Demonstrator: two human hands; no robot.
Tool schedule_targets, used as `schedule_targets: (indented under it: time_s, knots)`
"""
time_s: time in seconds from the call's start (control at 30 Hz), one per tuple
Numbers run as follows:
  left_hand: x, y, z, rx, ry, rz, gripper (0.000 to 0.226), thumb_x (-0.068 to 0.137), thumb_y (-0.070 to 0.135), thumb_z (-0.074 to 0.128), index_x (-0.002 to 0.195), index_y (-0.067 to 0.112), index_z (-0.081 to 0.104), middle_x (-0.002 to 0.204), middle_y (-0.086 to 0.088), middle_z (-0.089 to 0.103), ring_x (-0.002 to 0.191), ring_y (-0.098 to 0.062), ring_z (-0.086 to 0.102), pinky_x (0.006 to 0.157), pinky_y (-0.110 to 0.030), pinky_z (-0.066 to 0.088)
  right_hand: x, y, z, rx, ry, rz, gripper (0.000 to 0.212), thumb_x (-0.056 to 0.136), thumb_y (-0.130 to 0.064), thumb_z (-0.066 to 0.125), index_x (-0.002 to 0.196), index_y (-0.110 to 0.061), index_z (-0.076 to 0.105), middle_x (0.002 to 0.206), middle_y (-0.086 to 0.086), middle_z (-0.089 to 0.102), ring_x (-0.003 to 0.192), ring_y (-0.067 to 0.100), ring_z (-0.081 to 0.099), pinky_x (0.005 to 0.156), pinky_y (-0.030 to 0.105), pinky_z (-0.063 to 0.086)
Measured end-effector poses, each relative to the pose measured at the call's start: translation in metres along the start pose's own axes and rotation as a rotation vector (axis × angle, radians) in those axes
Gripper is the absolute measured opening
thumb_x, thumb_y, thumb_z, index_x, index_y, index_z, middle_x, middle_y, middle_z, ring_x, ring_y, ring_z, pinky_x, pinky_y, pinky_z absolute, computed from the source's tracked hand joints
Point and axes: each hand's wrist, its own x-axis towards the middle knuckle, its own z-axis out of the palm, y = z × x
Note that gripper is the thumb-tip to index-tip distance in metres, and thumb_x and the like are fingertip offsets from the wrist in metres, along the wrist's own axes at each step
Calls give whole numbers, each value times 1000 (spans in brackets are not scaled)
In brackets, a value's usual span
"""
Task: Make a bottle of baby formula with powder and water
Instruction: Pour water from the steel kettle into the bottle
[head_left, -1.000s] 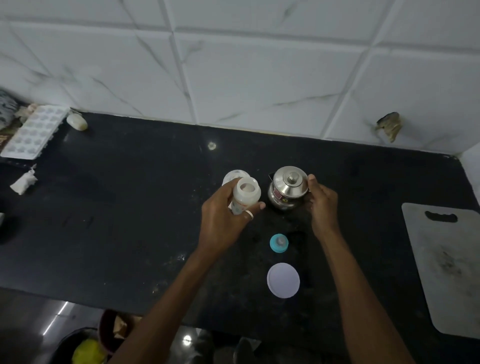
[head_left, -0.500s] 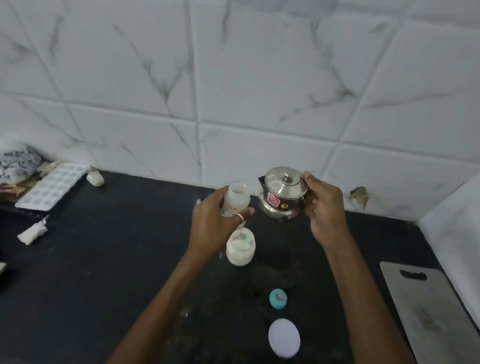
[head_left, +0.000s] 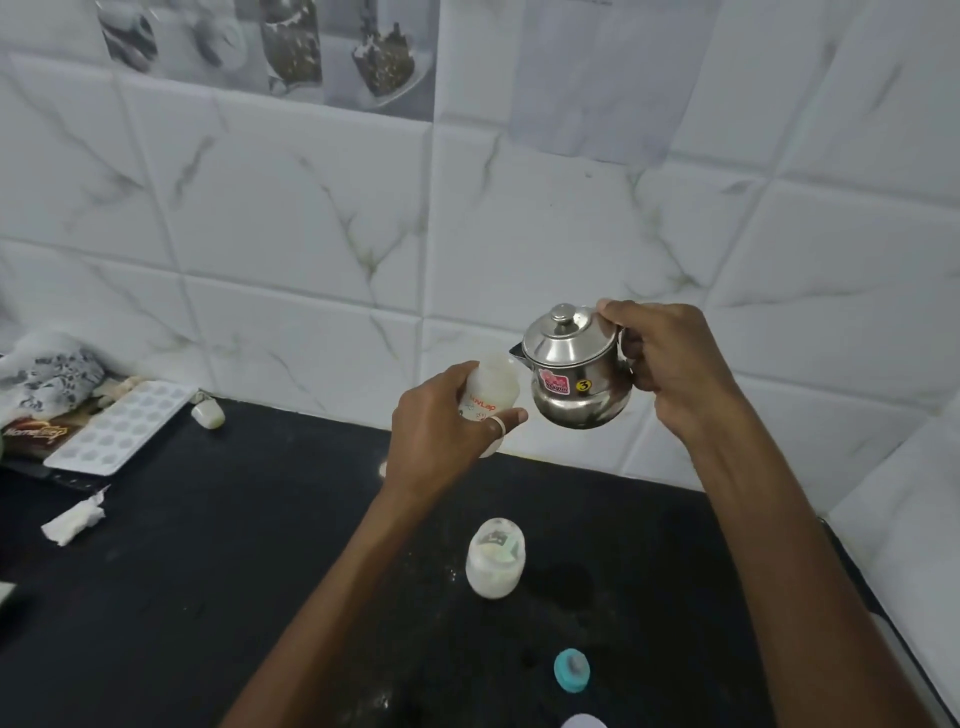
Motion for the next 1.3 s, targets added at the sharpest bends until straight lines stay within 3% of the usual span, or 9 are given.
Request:
schedule_targets:
  time_s: [0.1, 0.27, 0.37, 0.47, 0.57, 0.7, 0.83, 1.07, 1.3]
  knots:
    - [1, -1, -1, 12, 6, -1, 68, 71, 56, 87, 127, 22, 67, 105, 11, 72, 95, -13, 67, 86, -31, 56, 2, -8, 5, -76, -18, -31, 20, 84, -28, 72, 81, -9, 67, 51, -6, 29, 43, 10, 27, 38, 16, 24]
    - [2, -5, 0, 3, 19, 10, 68, 71, 58, 87, 126, 23, 68, 108, 10, 74, 96, -12, 68, 86, -29, 57, 9, -17, 10, -190, -30, -93, 28, 81, -25, 73, 62, -8, 62, 48, -9, 28, 40, 5, 30, 37, 12, 28]
    - [3, -6, 1, 3, 29, 19, 69, 70, 59, 86, 127, 23, 68, 108, 10, 74, 96, -11, 68, 85, -28, 57, 15, -23, 12, -246, -24, -124, 44, 79, -28, 74, 71, 10, 54, 51, -5, 28, 45, 10, 31, 43, 16, 29]
    - [5, -5, 4, -14, 39, 22, 69, 71, 59, 87, 126, 23, 68, 106, 11, 72, 95, -12, 67, 84, -28, 56, 19, -29, 14, -284, -34, -152, 51, 76, -30, 75, 71, 12, 46, 54, -1, 26, 52, 15, 30, 53, 26, 30]
    - [10, -1, 4, -27, 47, 19, 65, 70, 58, 87, 123, 24, 68, 100, 14, 70, 93, -12, 67, 83, -28, 56, 21, -37, 16, -335, -43, -164, 46, 69, -30, 73, 67, 8, 48, 55, 0, 28, 54, 17, 31, 55, 29, 29]
    - [18, 3, 4, -23, 66, 47, 65, 72, 58, 86, 123, 23, 68, 100, 16, 67, 92, -11, 66, 79, -23, 52, 24, -47, 18, -365, -39, -177, 33, 66, -30, 72, 60, -11, 47, 58, 2, 27, 64, 22, 31, 63, 38, 29]
    - [23, 3, 4, -15, 75, 52, 66, 71, 58, 86, 124, 23, 67, 99, 18, 63, 91, -11, 65, 79, -22, 49, 29, -58, 16, -408, -54, -194, 42, 68, -31, 74, 48, -18, 39, 48, -5, 28, 62, 23, 34, 64, 38, 31]
    - [31, 3, 8, 8, 81, 41, 69, 71, 61, 85, 125, 23, 67, 98, 17, 62, 89, -11, 62, 78, -24, 48, 40, -67, 18, -511, -58, -205, 47, 65, -28, 72, 36, -18, 36, 41, -11, 26, 55, 20, 34, 63, 37, 31]
    - [36, 0, 12, 44, 72, 22, 75, 71, 64, 83, 131, 22, 64, 114, 5, 73, 99, -17, 68, 83, -28, 53, 47, -67, 22, -599, -58, -235, 36, 61, -30, 71, 43, -17, 42, 44, -7, 32, 57, 20, 36, 62, 39, 34]
